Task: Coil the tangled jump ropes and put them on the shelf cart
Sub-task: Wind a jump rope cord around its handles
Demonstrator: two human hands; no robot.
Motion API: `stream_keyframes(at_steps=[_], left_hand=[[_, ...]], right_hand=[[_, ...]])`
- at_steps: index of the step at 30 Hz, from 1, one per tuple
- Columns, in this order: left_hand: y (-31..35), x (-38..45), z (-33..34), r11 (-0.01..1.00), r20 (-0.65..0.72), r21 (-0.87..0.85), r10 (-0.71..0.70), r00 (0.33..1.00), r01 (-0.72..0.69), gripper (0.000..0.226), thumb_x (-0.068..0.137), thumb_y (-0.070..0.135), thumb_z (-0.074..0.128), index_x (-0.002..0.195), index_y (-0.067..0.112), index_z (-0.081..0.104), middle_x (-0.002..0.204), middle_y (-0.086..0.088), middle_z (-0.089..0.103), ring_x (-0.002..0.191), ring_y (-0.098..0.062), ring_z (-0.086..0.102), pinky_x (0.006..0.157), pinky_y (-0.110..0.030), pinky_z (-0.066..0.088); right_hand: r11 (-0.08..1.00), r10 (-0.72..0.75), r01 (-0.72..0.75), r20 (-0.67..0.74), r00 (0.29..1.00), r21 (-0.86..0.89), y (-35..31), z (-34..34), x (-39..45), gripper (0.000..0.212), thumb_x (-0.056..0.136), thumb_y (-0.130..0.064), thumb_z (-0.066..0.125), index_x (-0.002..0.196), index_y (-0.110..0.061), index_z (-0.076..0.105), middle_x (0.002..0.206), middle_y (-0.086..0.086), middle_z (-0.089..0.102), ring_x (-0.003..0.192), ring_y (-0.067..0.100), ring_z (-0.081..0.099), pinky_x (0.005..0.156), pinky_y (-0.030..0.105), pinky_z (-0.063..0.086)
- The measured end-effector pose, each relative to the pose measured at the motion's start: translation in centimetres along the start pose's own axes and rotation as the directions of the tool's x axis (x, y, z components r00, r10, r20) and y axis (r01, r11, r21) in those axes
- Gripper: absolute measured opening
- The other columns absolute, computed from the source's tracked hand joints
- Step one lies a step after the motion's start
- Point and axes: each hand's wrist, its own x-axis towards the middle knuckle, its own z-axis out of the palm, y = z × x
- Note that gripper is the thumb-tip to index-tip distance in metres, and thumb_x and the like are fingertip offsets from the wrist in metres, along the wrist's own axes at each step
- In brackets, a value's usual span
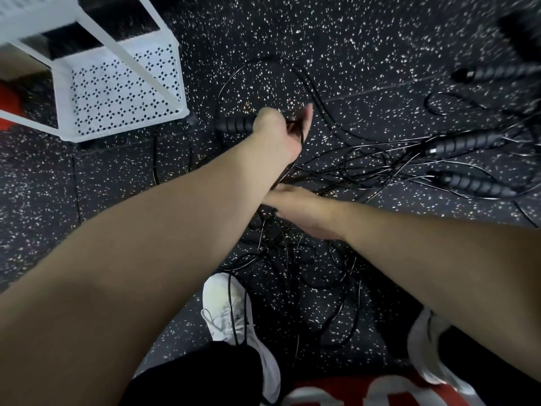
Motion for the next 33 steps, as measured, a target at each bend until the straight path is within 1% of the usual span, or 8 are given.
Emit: stream_keyframes(at_steps=[3, 6, 10, 16, 20, 24, 27, 33], left_hand=[[0.3, 0.6, -0.1, 0.997, 0.051, 0.078, 0.02, 0.999, -0.024, 0.029, 0.11, 0.02, 0.043, 0.104, -0.005, 0.055, 0.08, -0.022, 0.062, 0.065, -0.033, 0.066, 0.075, -0.04, 0.065], [0.8, 2.2, -1.7, 0.98, 0.07, 0.201, -0.014, 0.997, -0.001, 0.041, 0.109, 0.034, 0.044, 0.108, -0.005, 0.055, 0.083, -0.018, 0.065, 0.068, -0.028, 0.067, 0.058, -0.038, 0.063], [0.5, 2.5, -4.1, 0.928, 0.04, 0.372, -0.041, 0.998, 0.023, 0.049, 0.109, 0.039, 0.043, 0.1, -0.006, 0.058, 0.073, -0.014, 0.068, 0.066, -0.025, 0.066, 0.056, -0.033, 0.06], [-2.8, 0.8, -6.1, 0.718, 0.163, 0.695, -0.111, 0.98, -0.034, 0.042, 0.11, 0.036, 0.032, 0.132, 0.009, 0.057, 0.119, -0.009, 0.075, 0.095, -0.027, 0.073, 0.074, -0.04, 0.061], [-4.6, -1.7, -8.0, 0.557, 0.425, 0.773, -0.1, 0.899, -0.304, 0.041, 0.106, 0.034, 0.025, 0.115, 0.017, 0.061, 0.104, -0.006, 0.074, 0.091, -0.021, 0.071, 0.101, -0.05, 0.052], [-4.9, -3.3, -10.0, -0.056, 0.55, 0.805, -0.299, 0.78, -0.59, 0.035, 0.083, 0.063, 0.061, 0.104, 0.035, 0.063, 0.112, 0.001, 0.072, 0.098, -0.014, 0.068, 0.091, -0.03, 0.051], [-5.7, -4.1, -10.8, -0.413, 0.453, 0.724, -0.32, 0.832, -0.553, 0.045, 0.089, 0.051, 0.075, 0.121, 0.029, 0.054, 0.115, 0.005, 0.058, 0.084, -0.008, 0.061, 0.069, -0.024, 0.05], [-9.3, -1.8, -13.6, -0.318, 0.305, 0.865, -0.283, 0.909, -0.389, 0.028, 0.101, 0.033, 0.063, 0.12, 0.025, 0.045, 0.119, -0.003, 0.069, 0.09, -0.012, 0.063, 0.085, -0.035, 0.053]], right_hand=[[0.994, -0.05, 0.046, 0.038, 0.998, 0.095, -0.4, -0.4, -0.4, 0.039, 0.108, -0.034, 0.038, 0.094, -0.004, 0.059, 0.098, 0.001, 0.074, 0.104, 0.011, 0.068, 0.106, 0.037, 0.043], [0.936, -0.021, 0.029, -0.027, 0.999, 0.35, -0.2, -2.3, -1.6, 0.046, 0.109, -0.038, 0.036, 0.067, -0.019, 0.039, 0.054, 0.002, 0.047, 0.052, 0.022, 0.052, 0.068, 0.036, 0.051], [0.879, -0.023, 0.069, -0.101, 0.995, 0.472, -0.3, -5.5, -3.1, 0.045, 0.104, -0.046, 0.04, 0.065, -0.028, 0.027, 0.057, -0.008, 0.02, 0.049, 0.013, 0.014, 0.043, 0.025, 0.015], [0.76, 0.019, 0.095, -0.168, 0.986, 0.643, -2.1, -7.1, -4.5, 0.049, 0.108, -0.052, 0.026, 0.066, -0.029, 0.028, 0.058, -0.01, 0.018, 0.048, 0.011, 0.01, 0.04, 0.025, 0.01], [0.673, 0.047, 0.136, -0.225, 0.973, 0.727, -3.1, -7.7, -5.2, 0.049, 0.109, -0.047, 0.026, 0.064, -0.028, 0.028, 0.058, -0.009, 0.021, 0.048, 0.009, 0.011, 0.037, 0.023, 0.008], [0.553, 0.061, 0.21, -0.291, 0.955, 0.806, -4.0, -8.8, -6.0, 0.052, 0.11, -0.045, 0.025, 0.061, -0.028, 0.025, 0.056, -0.01, 0.018, 0.048, 0.008, 0.009, 0.036, 0.021, 0.007], [0.452, 0.06, 0.263, -0.323, 0.944, 0.853, -4.8, -8.9, -6.5, 0.054, 0.11, -0.043, 0.022, 0.058, -0.027, 0.025, 0.055, -0.01, 0.017, 0.049, 0.008, 0.008, 0.037, 0.021, 0.007], [0.268, 0.066, 0.328, -0.357, 0.932, 0.906, -6.4, -8.7, -7.5, 0.057, 0.11, -0.041, 0.02, 0.057, -0.024, 0.029, 0.057, -0.009, 0.017, 0.042, 0.009, 0.013, 0.034, 0.021, 0.009]])
